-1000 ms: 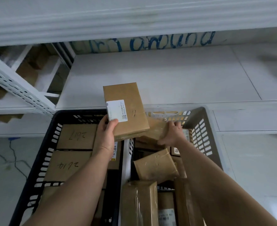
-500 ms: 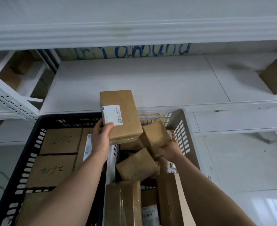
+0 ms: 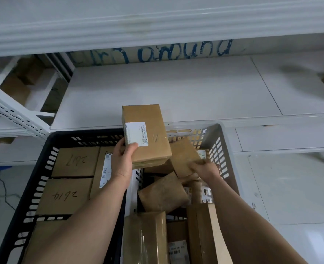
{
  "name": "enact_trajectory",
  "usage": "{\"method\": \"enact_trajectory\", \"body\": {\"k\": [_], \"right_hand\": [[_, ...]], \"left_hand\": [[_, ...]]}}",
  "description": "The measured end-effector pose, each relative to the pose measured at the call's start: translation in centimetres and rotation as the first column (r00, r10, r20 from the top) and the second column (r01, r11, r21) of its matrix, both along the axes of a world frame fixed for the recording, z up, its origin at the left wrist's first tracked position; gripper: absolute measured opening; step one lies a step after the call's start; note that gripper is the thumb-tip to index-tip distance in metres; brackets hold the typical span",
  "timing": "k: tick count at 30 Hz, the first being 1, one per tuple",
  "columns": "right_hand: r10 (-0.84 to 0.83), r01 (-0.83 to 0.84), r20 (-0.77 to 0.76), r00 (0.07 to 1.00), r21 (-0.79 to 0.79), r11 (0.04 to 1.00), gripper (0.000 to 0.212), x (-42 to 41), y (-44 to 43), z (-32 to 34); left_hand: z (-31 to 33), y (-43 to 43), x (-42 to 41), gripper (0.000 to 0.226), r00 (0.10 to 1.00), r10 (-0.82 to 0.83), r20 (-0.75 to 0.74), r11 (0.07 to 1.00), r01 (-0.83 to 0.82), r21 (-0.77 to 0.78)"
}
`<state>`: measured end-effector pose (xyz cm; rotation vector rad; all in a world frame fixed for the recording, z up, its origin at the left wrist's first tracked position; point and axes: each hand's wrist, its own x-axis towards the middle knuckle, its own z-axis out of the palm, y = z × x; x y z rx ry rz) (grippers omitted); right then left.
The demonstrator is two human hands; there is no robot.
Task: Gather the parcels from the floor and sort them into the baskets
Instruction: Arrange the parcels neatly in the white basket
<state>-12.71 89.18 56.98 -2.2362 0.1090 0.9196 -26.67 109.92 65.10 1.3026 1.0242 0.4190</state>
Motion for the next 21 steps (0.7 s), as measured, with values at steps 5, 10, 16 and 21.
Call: {"method": "enact_trajectory", "body": {"k": [5,10,16,21], "right_hand": [[-0.153,0.176,-0.123,0.981,0.202,0.963,0.055,0.7,-0.2,0.5],[-0.065,0.059,0.115,0.991,0.053,0.997,0.066,0.6,-0.2,1.8],[0.433,-0.153,0.510,0.743,-0.500,0.852,0.073,-1.2,-0.2,2.2],[0.430,-0.232,0.303,0.851,-0.517,0.824,0.087,-1.6,-0.4,1.4]], "left_hand": [[-0.3,-0.2,0.1,0.067,1.000,0.008,-0.012,1.000,-0.008,0.011],[-0.2,-0.2,0.5,0.064,1.000,0.002,-0.004,1.000,-0.002,0.022],[0.2,-0.7,1.1,0.065,0.999,-0.033,0.024,0.999,0.032,0.023],[0.5,-0.8,1.2,0.050,0.999,-0.043,0.032,0.999,0.042,0.014]]}}
